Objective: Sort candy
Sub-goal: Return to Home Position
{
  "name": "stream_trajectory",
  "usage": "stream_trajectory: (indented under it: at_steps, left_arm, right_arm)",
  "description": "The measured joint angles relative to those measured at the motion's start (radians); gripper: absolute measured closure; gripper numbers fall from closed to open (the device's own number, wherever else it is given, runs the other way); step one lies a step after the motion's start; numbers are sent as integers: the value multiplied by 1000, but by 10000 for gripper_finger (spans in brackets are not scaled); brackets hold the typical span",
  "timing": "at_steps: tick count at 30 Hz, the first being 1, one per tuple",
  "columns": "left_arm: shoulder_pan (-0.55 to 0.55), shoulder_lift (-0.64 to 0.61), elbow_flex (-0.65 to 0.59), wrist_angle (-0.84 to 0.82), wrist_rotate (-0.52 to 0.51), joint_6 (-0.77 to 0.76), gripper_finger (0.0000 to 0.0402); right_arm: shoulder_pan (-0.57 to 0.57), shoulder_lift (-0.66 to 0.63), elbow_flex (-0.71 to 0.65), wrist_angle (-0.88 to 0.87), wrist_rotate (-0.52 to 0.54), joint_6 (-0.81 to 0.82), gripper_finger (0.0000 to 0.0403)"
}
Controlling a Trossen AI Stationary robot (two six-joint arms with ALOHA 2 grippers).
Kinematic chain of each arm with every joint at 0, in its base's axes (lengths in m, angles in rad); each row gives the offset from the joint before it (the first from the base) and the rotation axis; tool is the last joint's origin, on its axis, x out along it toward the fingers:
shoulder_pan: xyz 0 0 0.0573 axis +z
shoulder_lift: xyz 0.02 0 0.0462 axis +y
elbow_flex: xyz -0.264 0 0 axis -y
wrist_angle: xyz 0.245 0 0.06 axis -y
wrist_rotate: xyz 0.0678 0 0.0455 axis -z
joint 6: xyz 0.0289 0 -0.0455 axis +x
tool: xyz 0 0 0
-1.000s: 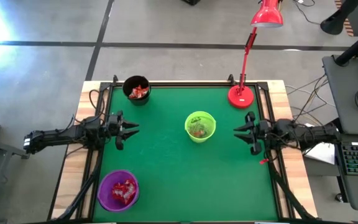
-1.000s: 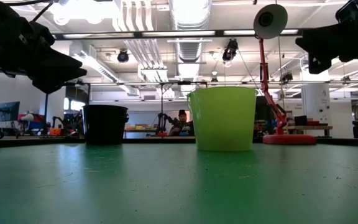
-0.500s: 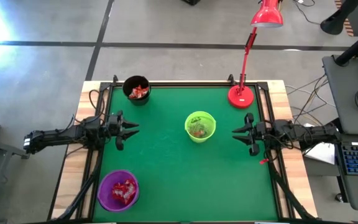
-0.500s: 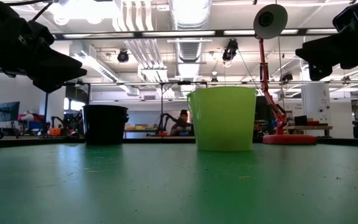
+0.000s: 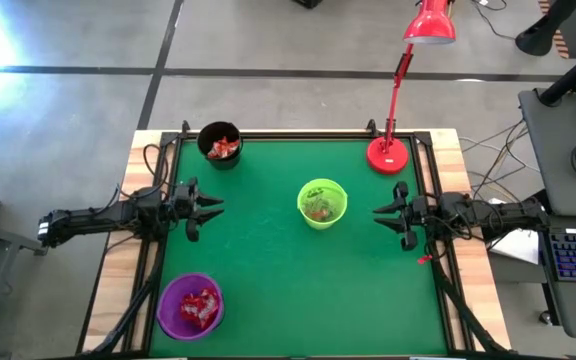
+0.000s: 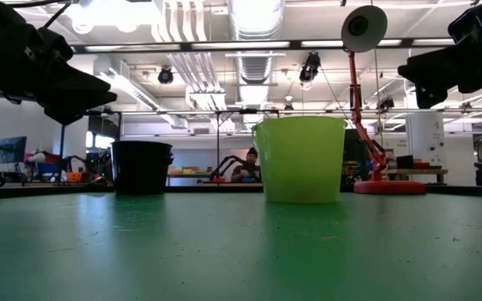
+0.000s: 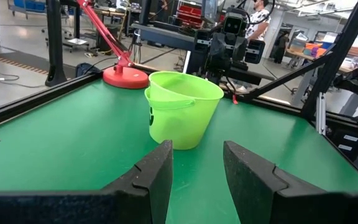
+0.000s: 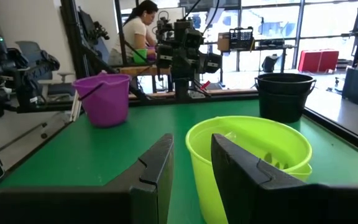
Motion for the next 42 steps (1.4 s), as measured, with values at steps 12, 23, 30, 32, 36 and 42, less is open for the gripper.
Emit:
stream_trajectory:
  at_steps: [12, 23, 30, 32, 36, 42]
  left_arm:
    - [0, 7, 1, -10, 2, -1, 276]
    - [0, 17, 1, -12, -14, -71, 276]
    - [0, 17, 2, -12, -23, -52, 276]
    - [0, 17, 2, -12, -23, -53, 276]
    - [0, 30, 2, -13, -23, -39, 276]
    - [0, 46, 2, -13, -23, -26, 276]
  right_arm:
    - [0, -11, 0, 7, 1, 0, 303]
    - [0, 4, -1, 11, 4, 0, 303]
    - [0, 4, -1, 11, 4, 0, 303]
    - [0, 4, -1, 11, 3, 0, 303]
    - [0, 4, -1, 11, 3, 0, 303]
    - [0, 4, -1, 11, 2, 0, 303]
